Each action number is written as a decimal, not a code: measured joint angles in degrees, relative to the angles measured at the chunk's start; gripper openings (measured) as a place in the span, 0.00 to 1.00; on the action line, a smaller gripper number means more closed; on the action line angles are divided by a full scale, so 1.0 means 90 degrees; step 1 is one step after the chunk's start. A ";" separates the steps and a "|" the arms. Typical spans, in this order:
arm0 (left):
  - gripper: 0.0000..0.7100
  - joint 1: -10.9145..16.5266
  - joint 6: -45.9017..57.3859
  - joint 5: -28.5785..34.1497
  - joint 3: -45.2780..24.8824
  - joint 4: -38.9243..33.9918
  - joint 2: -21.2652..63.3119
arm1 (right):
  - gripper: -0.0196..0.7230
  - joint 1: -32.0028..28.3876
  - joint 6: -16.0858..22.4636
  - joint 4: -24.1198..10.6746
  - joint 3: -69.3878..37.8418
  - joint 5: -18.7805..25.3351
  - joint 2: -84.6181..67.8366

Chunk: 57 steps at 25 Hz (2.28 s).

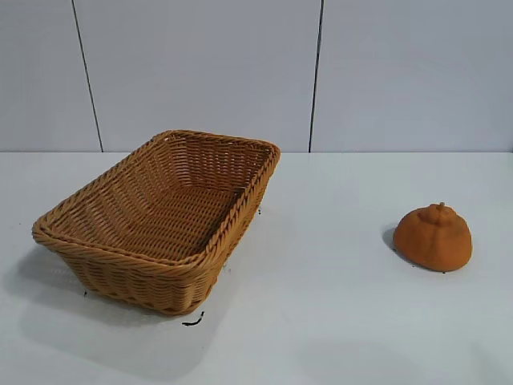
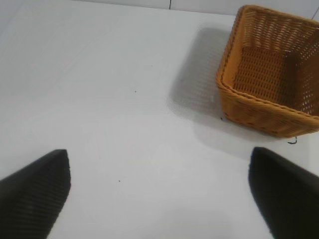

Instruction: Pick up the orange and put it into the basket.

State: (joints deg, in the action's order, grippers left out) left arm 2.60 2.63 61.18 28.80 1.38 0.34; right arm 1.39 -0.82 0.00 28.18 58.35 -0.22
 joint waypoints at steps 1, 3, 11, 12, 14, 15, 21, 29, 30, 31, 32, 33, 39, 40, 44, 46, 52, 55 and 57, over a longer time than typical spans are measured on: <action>0.98 0.0000 0.0000 -0.0006 0.0000 0.0000 0.0000 | 0.96 0.0000 0.0000 0.0000 0.0000 0.0000 0.0000; 0.98 0.0000 0.0000 -0.0006 0.0017 0.0000 -0.0029 | 0.96 0.0000 0.0000 0.0000 0.0000 0.0000 0.0000; 0.98 0.0000 -0.0021 -0.0503 0.0699 -0.0007 -0.1652 | 0.96 0.0000 0.0000 0.0000 0.0000 0.0000 0.0000; 0.98 0.0000 -0.0021 -0.0680 0.0811 -0.0007 -0.1934 | 0.96 0.0000 0.0000 0.0000 0.0000 0.0000 0.0000; 0.98 0.0000 -0.0021 -0.0941 0.1022 -0.0007 -0.2483 | 0.96 0.0000 0.0000 0.0000 0.0000 0.0000 0.0000; 0.98 0.0000 -0.0021 -0.1100 0.1132 -0.0007 -0.2795 | 0.96 0.0000 0.0000 0.0000 0.0000 0.0000 0.0000; 0.98 0.0000 -0.0051 -0.1864 0.1710 -0.0007 -0.4676 | 0.96 0.0000 0.0000 0.0000 0.0000 0.0002 0.0000; 0.98 0.0000 -0.0224 -0.2586 0.2405 -0.0013 -0.6436 | 0.96 0.0000 0.0000 0.0000 0.0000 0.0002 0.0000; 0.98 0.0000 -0.0255 -0.2638 0.2479 -0.0013 -0.6610 | 0.96 0.0000 0.0000 0.0000 0.0000 0.0002 0.0000; 0.98 0.0000 -0.0292 -0.2674 0.2561 -0.0013 -0.6869 | 0.96 0.0000 0.0000 0.0000 0.0000 0.0002 0.0000; 0.98 -0.0012 -0.0292 -0.2676 0.2567 -0.0004 -0.6978 | 0.96 0.0000 0.0000 0.0000 0.0000 0.0002 0.0000; 0.98 -0.0084 -0.0328 -0.2676 0.2567 -0.0004 -0.7064 | 0.96 0.0000 0.0000 0.0000 0.0000 0.0002 0.0000; 0.98 -0.1184 -0.0537 -0.2670 0.2567 0.0027 -0.7177 | 0.96 0.0000 0.0000 0.0000 0.0000 0.0002 0.0000; 0.98 -0.1431 -0.0520 -0.2643 0.2567 0.0024 -0.7177 | 0.96 0.0000 0.0000 0.0000 0.0000 0.0002 0.0000; 0.98 -0.2308 -0.0231 -0.2526 0.2567 0.0050 -0.7182 | 0.96 0.0000 0.0000 0.0000 0.0000 0.0002 0.0000; 0.98 -0.2667 0.0132 -0.2526 0.2567 0.0050 -0.7182 | 0.96 0.0000 0.0000 0.0000 0.0000 0.0002 0.0000; 0.98 -0.3262 0.1488 -0.2344 0.2567 0.0061 -0.7182 | 0.96 0.0000 0.0000 0.0000 0.0000 -0.0004 0.0000; 0.98 -0.3275 0.2557 -0.2146 0.2567 0.0000 -0.7182 | 0.96 0.0000 0.0000 0.0000 0.0000 -0.0004 0.0000; 0.98 -0.3275 0.3406 -0.2033 0.2567 -0.0021 -0.7182 | 0.96 0.0000 0.0000 0.0000 0.0000 -0.0004 0.0000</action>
State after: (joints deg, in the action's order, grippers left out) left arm -26.88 33.29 42.88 51.90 1.19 -64.30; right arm 1.39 -0.82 0.00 28.18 58.32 -0.22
